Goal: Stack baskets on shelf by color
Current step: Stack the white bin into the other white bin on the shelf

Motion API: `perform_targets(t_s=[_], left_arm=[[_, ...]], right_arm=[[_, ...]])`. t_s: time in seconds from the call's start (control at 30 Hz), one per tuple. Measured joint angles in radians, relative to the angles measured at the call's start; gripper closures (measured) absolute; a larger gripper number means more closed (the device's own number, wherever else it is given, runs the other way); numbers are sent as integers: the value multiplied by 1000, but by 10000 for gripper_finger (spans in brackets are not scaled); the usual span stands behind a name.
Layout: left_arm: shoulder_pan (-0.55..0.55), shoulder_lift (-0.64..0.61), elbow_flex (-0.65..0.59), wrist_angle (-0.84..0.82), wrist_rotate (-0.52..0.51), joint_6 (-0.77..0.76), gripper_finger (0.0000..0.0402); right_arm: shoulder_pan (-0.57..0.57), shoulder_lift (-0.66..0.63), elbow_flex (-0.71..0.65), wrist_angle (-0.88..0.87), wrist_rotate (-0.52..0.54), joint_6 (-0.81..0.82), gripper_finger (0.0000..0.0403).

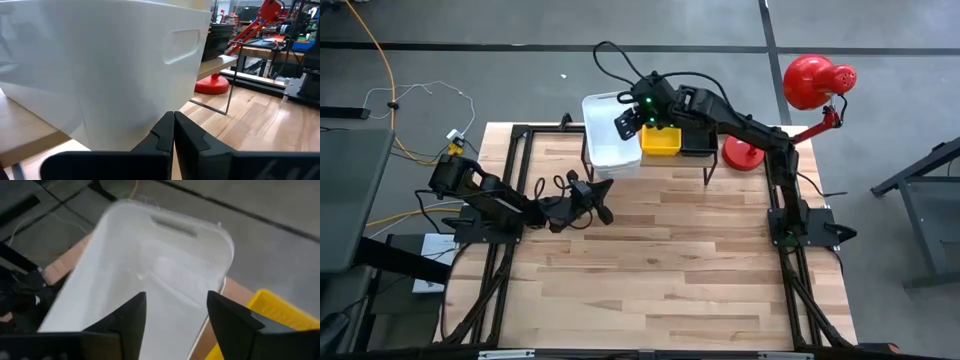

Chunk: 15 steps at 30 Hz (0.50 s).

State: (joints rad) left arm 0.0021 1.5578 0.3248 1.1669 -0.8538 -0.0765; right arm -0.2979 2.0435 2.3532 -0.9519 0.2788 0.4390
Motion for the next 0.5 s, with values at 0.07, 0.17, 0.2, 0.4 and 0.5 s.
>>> perform_targets(t_s=[0.07, 0.17, 0.2, 0.4, 0.5], left_arm=[[0, 0, 0, 0, 0, 6, 401], [0, 0, 0, -1, -1, 30, 401], [-1, 0, 0, -1, -1, 42, 401], [-1, 0, 0, -2, -4, 82, 401], [-1, 0, 0, -2, -3, 89, 401]], right_arm=[[0, -8, 0, 15, 8, -23, 197], [6, -10, 1, 26, 6, -94, 195], [10, -11, 1, 22, 0, -126, 195], [79, -37, 1, -38, -51, -353, 195], [134, -51, 1, -71, -123, -430, 195]])
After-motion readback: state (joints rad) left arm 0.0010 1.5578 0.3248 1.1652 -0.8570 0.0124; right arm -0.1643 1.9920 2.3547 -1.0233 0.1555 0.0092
